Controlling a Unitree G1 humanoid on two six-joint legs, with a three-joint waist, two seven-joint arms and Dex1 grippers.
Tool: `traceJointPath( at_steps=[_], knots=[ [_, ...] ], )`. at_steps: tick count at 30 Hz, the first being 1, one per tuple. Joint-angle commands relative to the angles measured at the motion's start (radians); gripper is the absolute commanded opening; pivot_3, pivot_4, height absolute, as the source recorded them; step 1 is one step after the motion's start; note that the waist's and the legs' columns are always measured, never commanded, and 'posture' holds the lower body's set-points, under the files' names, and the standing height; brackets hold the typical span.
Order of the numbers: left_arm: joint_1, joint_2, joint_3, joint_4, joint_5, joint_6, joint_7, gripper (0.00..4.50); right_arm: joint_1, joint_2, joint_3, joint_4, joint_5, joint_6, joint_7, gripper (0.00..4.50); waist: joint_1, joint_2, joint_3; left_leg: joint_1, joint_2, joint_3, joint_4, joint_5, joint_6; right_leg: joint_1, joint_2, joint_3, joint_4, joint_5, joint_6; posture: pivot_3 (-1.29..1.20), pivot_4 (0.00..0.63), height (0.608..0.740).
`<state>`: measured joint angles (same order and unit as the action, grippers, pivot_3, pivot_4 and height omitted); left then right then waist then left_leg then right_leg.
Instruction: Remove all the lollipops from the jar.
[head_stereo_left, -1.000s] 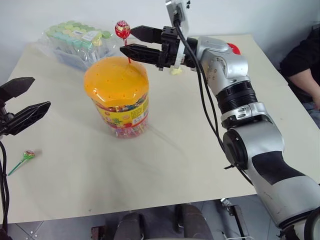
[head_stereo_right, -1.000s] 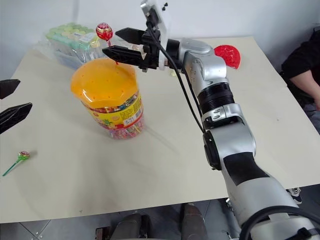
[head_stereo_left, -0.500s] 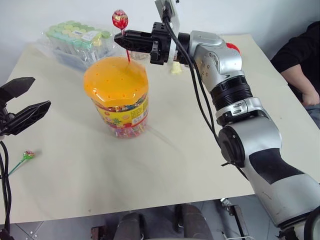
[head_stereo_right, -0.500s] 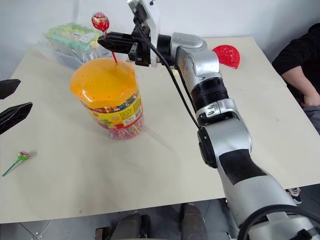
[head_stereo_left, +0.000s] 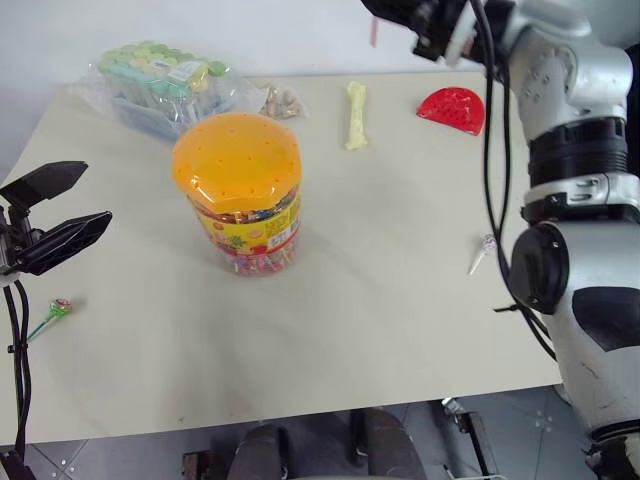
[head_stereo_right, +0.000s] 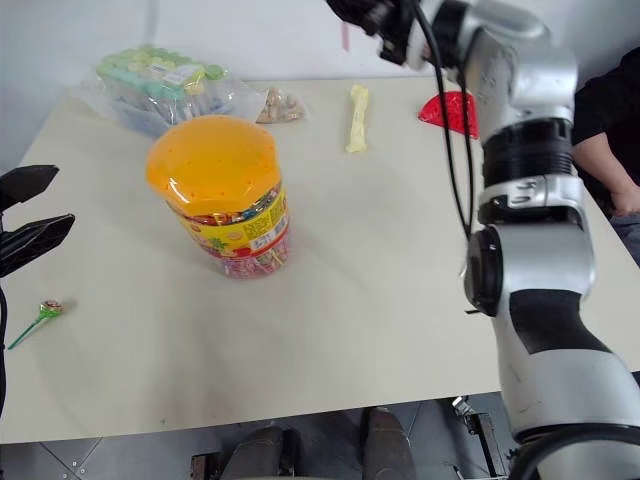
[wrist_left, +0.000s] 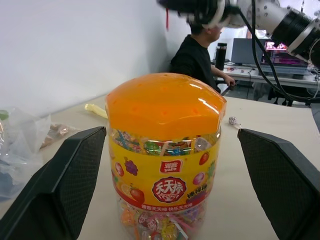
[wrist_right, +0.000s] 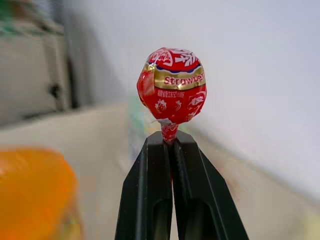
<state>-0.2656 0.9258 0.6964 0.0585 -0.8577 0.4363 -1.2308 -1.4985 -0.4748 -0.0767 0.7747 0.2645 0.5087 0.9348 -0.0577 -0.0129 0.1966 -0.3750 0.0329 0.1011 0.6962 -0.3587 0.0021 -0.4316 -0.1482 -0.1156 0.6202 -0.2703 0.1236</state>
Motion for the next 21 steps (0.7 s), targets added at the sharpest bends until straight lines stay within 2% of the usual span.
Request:
traceJointPath(
  at_steps=[1, 2, 4, 8, 12, 16, 19, 21],
  knots=[
    [0.013, 0.021, 0.034, 0.003, -0.004, 0.014, 0.025, 4.50, 0.142, -0.153, 0.050, -0.193, -0.065, 0.168, -0.020, 0.02, -0.001, 0.000, 0.000, 0.000, 0.000, 0.002, -0.001, 0.000, 0.000, -0.002, 0.000, 0.001, 0.000, 0.000, 0.000, 0.00, 0.150, 0.740],
    [0.022, 0.025, 0.033, 0.011, 0.012, 0.034, 0.065, 4.50, 0.254, -0.223, 0.070, -0.272, -0.088, 0.236, -0.022, 0.02, 0.003, -0.001, -0.001, 0.000, 0.001, 0.001, -0.003, 0.000, 0.000, -0.002, 0.000, 0.000, 0.000, 0.000, 0.000, 0.00, 0.150, 0.740],
    [0.037, 0.028, 0.030, 0.013, 0.024, 0.052, 0.093, 4.50, 0.407, -0.295, 0.078, -0.412, -0.083, 0.349, -0.036, 0.02, 0.021, -0.002, -0.001, 0.000, 0.001, -0.002, -0.004, 0.000, 0.000, -0.001, 0.000, -0.002, 0.000, -0.001, -0.001, 0.00, 0.150, 0.740],
    [0.044, 0.021, 0.016, 0.012, 0.065, 0.037, 0.159, 4.50, 0.664, -0.304, 0.024, -0.634, -0.020, 0.512, -0.085, 0.02, 0.019, 0.000, 0.000, -0.001, 0.000, 0.005, -0.004, -0.001, 0.001, -0.003, -0.001, -0.001, -0.003, 0.000, 0.000, 0.00, 0.150, 0.740],
    [0.051, 0.015, 0.000, -0.013, 0.092, 0.011, 0.178, 4.50, 0.775, -0.266, -0.006, -0.663, -0.020, 0.545, -0.174, 0.02, 0.014, 0.000, 0.000, 0.001, 0.001, 0.007, -0.004, 0.000, -0.001, -0.006, 0.000, 0.000, 0.000, 0.000, 0.000, 0.00, 0.150, 0.740],
    [0.074, 0.019, 0.002, -0.020, 0.099, 0.019, 0.176, 4.50, 0.799, -0.234, -0.017, -0.621, -0.028, 0.525, -0.235, 0.02, 0.016, 0.000, 0.000, 0.001, 0.001, 0.008, -0.003, 0.000, -0.001, -0.005, -0.001, 0.002, 0.001, 0.000, 0.000, 0.00, 0.150, 0.740],
    [0.093, 0.020, 0.019, -0.029, 0.099, 0.023, 0.184, 4.50, 0.803, -0.232, -0.015, -0.619, -0.022, 0.526, -0.247, 0.73, 0.021, 0.000, 0.000, 0.001, 0.001, 0.008, -0.003, 0.000, -0.001, -0.006, 0.000, 0.002, 0.001, 0.000, 0.000, 0.00, 0.150, 0.740],
    [0.104, 0.022, 0.027, -0.035, 0.103, 0.020, 0.186, 4.50, 0.803, -0.232, -0.014, -0.628, -0.013, 0.533, -0.248, 1.38, 0.023, 0.000, 0.000, 0.001, 0.001, 0.008, -0.003, 0.000, 0.000, -0.006, 0.000, 0.002, 0.001, 0.000, 0.000, 0.00, 0.150, 0.740]
  ],
)
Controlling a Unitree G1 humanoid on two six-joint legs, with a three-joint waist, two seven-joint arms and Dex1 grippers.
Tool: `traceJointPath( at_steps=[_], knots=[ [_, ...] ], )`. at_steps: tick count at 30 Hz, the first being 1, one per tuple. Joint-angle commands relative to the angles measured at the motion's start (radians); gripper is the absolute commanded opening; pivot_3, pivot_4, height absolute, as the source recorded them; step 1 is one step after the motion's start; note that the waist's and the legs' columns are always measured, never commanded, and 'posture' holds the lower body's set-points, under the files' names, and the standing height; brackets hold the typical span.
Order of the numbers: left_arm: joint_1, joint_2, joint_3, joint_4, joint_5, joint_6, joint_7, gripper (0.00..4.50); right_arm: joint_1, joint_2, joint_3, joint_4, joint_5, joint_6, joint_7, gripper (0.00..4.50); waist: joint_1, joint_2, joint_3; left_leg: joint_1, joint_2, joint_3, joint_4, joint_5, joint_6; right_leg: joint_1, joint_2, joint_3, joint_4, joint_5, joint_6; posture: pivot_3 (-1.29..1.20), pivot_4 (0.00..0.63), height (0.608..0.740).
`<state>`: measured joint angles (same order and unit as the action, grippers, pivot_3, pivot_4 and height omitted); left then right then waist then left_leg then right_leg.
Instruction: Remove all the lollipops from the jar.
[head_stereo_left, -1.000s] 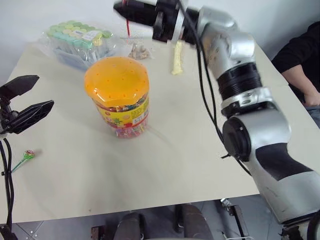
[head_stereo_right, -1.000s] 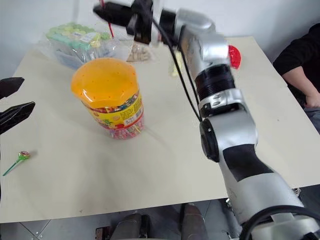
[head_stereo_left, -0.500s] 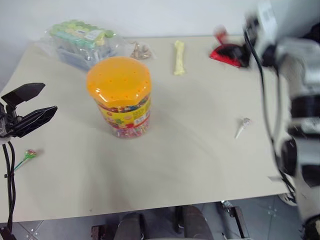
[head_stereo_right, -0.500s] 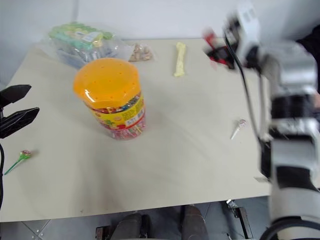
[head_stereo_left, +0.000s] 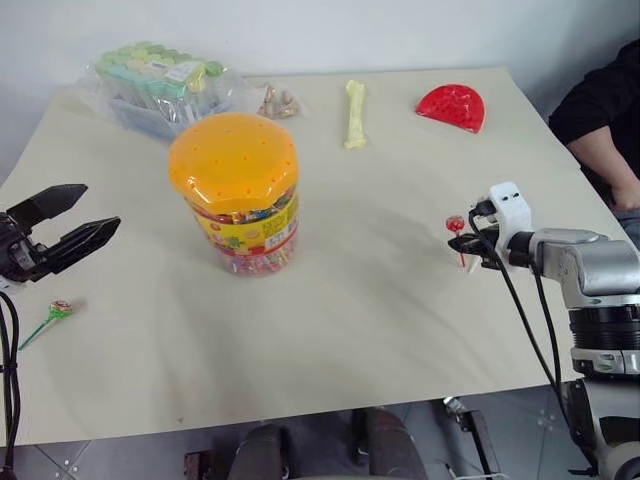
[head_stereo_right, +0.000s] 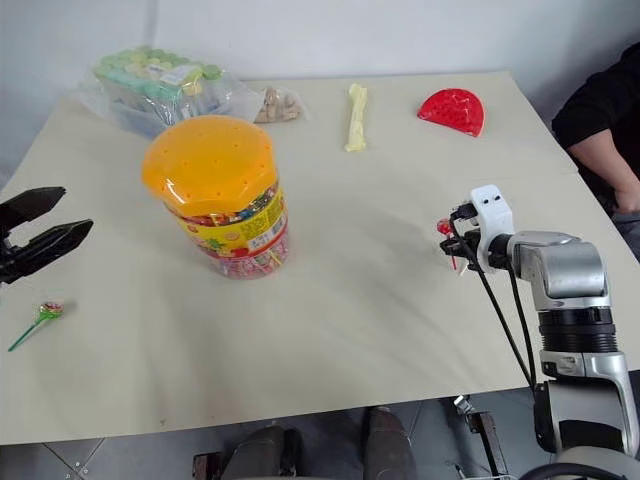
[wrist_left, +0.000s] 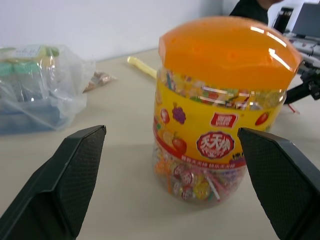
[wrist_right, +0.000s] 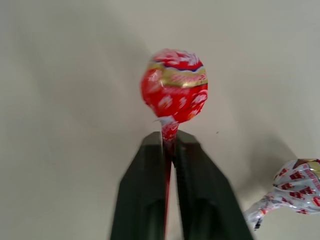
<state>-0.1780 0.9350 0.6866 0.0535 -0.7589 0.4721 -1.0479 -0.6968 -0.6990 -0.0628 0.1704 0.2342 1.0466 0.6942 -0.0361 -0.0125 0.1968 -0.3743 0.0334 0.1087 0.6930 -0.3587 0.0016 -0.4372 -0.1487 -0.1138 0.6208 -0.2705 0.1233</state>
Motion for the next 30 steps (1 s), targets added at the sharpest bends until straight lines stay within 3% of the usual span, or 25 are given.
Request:
traceJointPath(
  at_steps=[1, 9, 15, 22, 30],
  knots=[
    [0.022, 0.014, 0.041, -0.032, 0.009, -0.015, 0.013, 4.50, 0.004, -0.010, -0.027, -0.031, 0.020, -0.003, -0.007, 1.75, 0.002, 0.000, 0.000, 0.000, 0.000, 0.000, 0.000, 0.000, 0.000, 0.000, 0.000, 0.000, 0.000, 0.000, 0.000, 0.00, 0.150, 0.740],
    [0.052, 0.018, 0.058, -0.038, 0.036, -0.026, 0.041, 4.50, 0.090, -0.088, -0.082, -0.235, 0.127, 0.025, 0.085, 4.45, 0.010, 0.000, 0.000, 0.000, 0.000, 0.000, 0.000, 0.000, 0.000, 0.000, 0.000, 0.000, 0.000, 0.000, 0.000, 0.00, 0.150, 0.740],
    [0.083, 0.022, 0.060, -0.036, 0.032, -0.021, 0.011, 4.50, 0.170, -0.096, -0.170, -0.371, 0.214, -0.240, 0.213, 4.48, 0.009, -0.002, -0.001, 0.000, 0.000, 0.000, 0.000, 0.000, 0.001, 0.001, 0.000, 0.000, 0.000, 0.000, 0.000, 0.00, 0.150, 0.740],
    [0.170, 0.039, 0.076, -0.001, 0.069, -0.068, -0.103, 4.50, 0.257, -0.073, -0.023, -0.415, 0.264, -0.517, 0.495, 4.48, 0.007, -0.002, -0.001, 0.002, 0.000, 0.001, -0.001, -0.001, 0.001, 0.001, 0.001, 0.001, -0.001, 0.000, 0.000, 0.00, 0.150, 0.740],
    [0.251, 0.007, 0.118, -0.005, 0.066, -0.047, -0.077, 4.50, 0.250, -0.041, 0.048, -0.271, 0.221, -0.692, 0.576, 4.48, 0.009, -0.002, -0.001, 0.004, 0.000, 0.000, 0.001, -0.001, 0.001, 0.004, 0.000, 0.001, -0.001, 0.000, 0.000, 0.00, 0.150, 0.740]
  ],
)
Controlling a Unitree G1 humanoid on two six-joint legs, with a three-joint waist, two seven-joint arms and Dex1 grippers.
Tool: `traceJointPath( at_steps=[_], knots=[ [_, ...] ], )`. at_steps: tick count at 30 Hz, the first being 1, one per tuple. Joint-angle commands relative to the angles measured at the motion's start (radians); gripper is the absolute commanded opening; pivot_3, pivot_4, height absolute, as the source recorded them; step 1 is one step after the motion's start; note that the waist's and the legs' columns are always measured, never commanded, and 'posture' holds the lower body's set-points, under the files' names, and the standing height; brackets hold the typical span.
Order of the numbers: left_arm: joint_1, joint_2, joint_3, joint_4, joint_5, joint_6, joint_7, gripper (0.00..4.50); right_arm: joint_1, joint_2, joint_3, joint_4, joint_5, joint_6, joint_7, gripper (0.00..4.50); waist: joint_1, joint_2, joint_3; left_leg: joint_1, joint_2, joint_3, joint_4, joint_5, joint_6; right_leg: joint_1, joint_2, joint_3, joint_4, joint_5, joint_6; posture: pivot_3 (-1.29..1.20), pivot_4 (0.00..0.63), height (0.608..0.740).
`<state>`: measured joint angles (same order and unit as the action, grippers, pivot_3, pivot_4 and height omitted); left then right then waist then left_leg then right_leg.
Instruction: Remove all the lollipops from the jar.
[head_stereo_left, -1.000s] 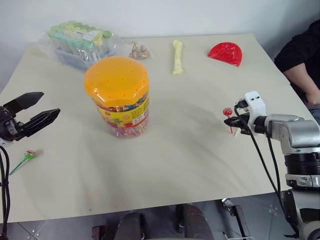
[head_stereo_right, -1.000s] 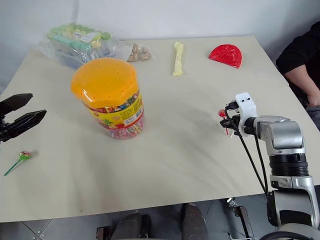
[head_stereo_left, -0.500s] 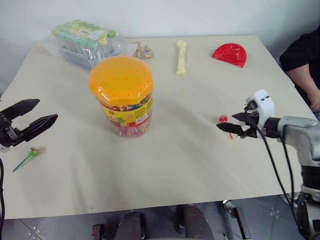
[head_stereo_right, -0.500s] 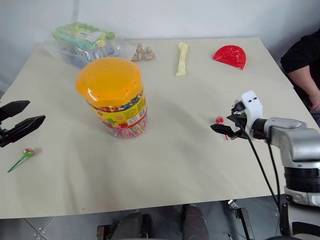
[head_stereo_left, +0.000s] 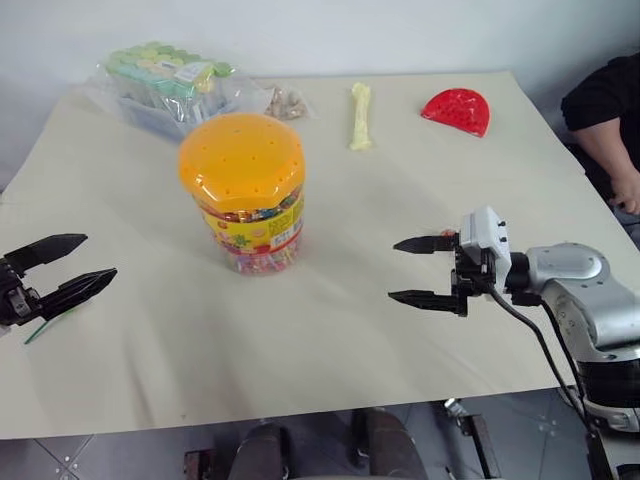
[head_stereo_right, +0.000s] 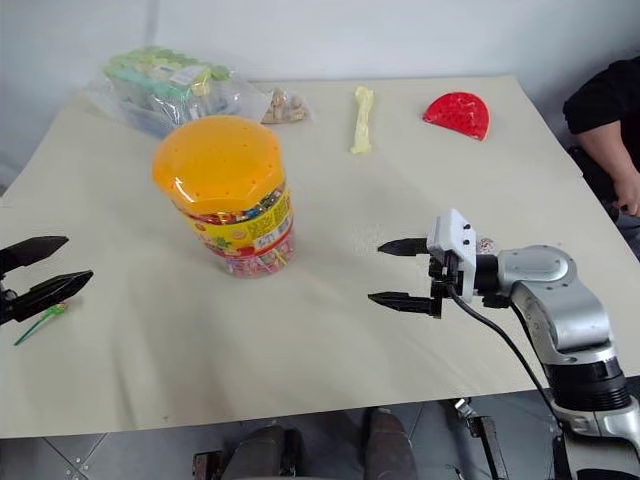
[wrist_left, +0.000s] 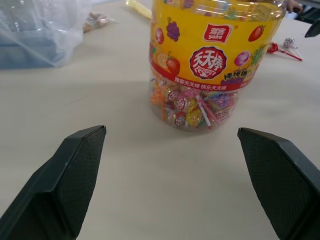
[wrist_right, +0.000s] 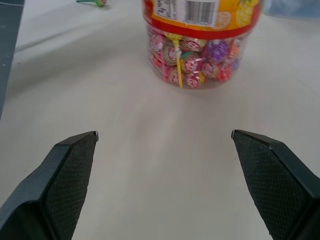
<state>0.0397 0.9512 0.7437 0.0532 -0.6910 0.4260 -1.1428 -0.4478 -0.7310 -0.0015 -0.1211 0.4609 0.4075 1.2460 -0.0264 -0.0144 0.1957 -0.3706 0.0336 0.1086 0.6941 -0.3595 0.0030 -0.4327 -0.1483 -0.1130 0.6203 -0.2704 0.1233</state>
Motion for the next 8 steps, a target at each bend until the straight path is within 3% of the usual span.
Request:
traceJointPath(
  at_steps=[1, 8],
  knots=[
    [0.046, -0.013, 0.071, -0.006, -0.001, 0.001, 0.024, 4.50, 0.008, -0.014, -0.013, 0.028, -0.008, -0.065, 0.032, 4.48, -0.001, 0.000, 0.000, 0.000, 0.000, 0.000, 0.000, 0.000, 0.000, 0.000, 0.000, 0.000, 0.000, 0.000, 0.000, 0.00, 0.150, 0.740],
    [0.104, -0.076, 0.113, -0.036, -0.016, -0.021, 0.060, 4.50, 0.065, 0.041, -0.024, 0.019, -0.001, -0.065, -0.056, 4.48, -0.001, 0.000, 0.000, 0.000, 0.001, 0.000, 0.000, -0.001, 0.000, 0.001, 0.000, -0.001, 0.000, 0.000, 0.000, 0.00, 0.150, 0.740]
  ],
)
